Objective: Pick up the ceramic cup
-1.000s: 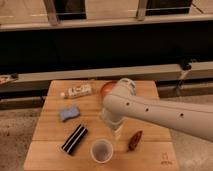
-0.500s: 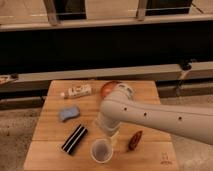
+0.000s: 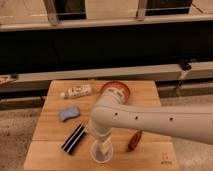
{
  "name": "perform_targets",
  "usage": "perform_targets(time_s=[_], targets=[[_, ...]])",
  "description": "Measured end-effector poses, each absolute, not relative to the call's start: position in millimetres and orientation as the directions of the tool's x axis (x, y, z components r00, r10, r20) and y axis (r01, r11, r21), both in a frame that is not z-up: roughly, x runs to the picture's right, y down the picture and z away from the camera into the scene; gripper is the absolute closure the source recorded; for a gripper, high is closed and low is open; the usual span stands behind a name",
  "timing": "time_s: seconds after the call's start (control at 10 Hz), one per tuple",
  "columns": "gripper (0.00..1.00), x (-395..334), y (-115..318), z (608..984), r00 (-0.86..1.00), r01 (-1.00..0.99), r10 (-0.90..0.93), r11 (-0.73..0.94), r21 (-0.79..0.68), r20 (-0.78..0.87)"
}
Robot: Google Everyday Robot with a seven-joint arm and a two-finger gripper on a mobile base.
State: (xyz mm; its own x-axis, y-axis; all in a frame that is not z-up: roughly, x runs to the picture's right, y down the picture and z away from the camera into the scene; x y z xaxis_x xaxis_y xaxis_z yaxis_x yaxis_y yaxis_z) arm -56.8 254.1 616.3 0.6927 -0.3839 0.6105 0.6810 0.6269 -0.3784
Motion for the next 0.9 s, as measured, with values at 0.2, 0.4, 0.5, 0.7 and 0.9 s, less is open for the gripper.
perform_targets(time_s=[0.2, 0.4, 0.5, 0.7, 0.9], targets=[[0.20, -68.8, 256.3, 616.9, 0.676, 0.697, -0.396, 0.618, -0.364, 0.622], [0.20, -71.1, 257.4, 623.5, 0.665, 0.704, -0.405, 0.620, -0.345, 0.628], [0.20, -70.5, 257.8, 626.8, 0.659, 0.709, -0.410, 0.620, -0.337, 0.631], [0.20, -61.1, 263.2, 637.8, 0.659, 0.705, -0.400, 0.624, -0.337, 0.637], [0.20, -59.1, 270.8, 645.1, 0.655, 0.704, -0.388, 0.623, -0.339, 0.648]])
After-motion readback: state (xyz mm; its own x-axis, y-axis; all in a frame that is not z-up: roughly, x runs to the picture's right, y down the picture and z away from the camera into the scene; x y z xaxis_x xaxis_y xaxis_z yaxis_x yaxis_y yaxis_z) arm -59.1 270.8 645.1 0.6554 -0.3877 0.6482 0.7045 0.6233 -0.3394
